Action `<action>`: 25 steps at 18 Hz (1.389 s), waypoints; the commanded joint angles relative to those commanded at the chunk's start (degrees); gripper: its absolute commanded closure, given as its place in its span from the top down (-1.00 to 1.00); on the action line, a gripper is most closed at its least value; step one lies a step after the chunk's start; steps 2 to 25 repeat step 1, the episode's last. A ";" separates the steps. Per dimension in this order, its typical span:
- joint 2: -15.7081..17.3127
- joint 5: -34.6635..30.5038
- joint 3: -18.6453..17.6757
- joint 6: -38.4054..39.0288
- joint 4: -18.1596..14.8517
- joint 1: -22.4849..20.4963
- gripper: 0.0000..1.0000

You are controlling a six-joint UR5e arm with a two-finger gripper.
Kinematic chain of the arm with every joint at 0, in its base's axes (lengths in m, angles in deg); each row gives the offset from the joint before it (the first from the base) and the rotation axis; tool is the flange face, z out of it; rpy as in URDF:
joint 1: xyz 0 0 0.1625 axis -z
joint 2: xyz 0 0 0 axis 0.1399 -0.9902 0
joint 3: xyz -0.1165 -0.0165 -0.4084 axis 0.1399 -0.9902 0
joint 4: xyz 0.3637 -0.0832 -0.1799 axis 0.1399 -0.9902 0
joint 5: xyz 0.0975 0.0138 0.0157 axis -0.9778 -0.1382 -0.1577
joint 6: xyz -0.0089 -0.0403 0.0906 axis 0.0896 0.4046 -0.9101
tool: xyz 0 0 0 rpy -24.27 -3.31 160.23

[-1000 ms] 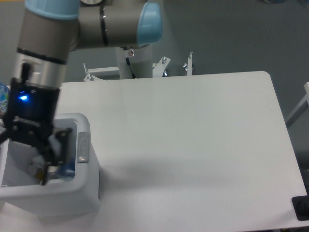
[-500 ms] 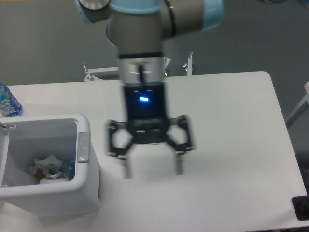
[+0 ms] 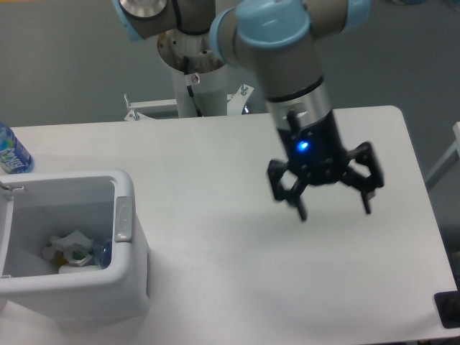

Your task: Place the trash in the trash can

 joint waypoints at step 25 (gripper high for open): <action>0.00 0.09 0.00 0.08 -0.09 -0.27 1.00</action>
